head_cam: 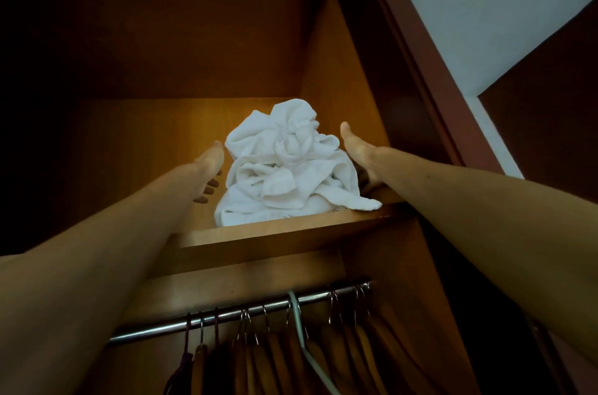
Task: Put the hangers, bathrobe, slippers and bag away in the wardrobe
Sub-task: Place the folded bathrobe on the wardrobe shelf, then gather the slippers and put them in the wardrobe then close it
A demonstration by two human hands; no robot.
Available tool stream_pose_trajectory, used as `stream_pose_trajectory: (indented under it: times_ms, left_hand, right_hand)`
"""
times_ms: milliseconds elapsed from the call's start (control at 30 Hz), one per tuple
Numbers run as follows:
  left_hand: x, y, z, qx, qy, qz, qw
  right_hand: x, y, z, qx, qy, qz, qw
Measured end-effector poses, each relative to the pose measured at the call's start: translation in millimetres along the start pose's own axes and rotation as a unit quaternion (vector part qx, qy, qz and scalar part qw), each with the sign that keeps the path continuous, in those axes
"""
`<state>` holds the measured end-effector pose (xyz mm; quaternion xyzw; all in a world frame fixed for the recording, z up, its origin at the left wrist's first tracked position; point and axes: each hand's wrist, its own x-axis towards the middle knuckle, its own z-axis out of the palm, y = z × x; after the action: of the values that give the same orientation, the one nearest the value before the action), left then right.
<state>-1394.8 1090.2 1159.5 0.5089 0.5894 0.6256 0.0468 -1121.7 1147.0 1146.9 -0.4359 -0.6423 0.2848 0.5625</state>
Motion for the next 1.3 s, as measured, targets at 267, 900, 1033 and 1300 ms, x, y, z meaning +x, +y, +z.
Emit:
stream_pose_trajectory:
  times_ms: [267,900,1033,1300]
  left_hand:
    - [-42.3,9.9,0.5,0.089,0.002,0.099,0.991]
    - [-413.2,-101.5,162.3,0.128,-0.073,0.435,0.888]
    - [-492.5,-120.9,224.2,0.077,-0.166,0.422,0.888]
    - [-667.4,-166.0,356.8,0.002,-0.384,0.383,0.84]
  right_hand:
    - [-49.1,2.1,-8.0,-0.132,0.03,-0.101,0.986]
    - [-356.3,238.8,-119.9,-0.398,0.138,-0.237,0.875]
    - [-423.9,309.1,-172.3,-0.432,0.14,-0.16,0.877]
    - [-544.2,437.7,-260.1,-0.491,0.132,0.051,0.86]
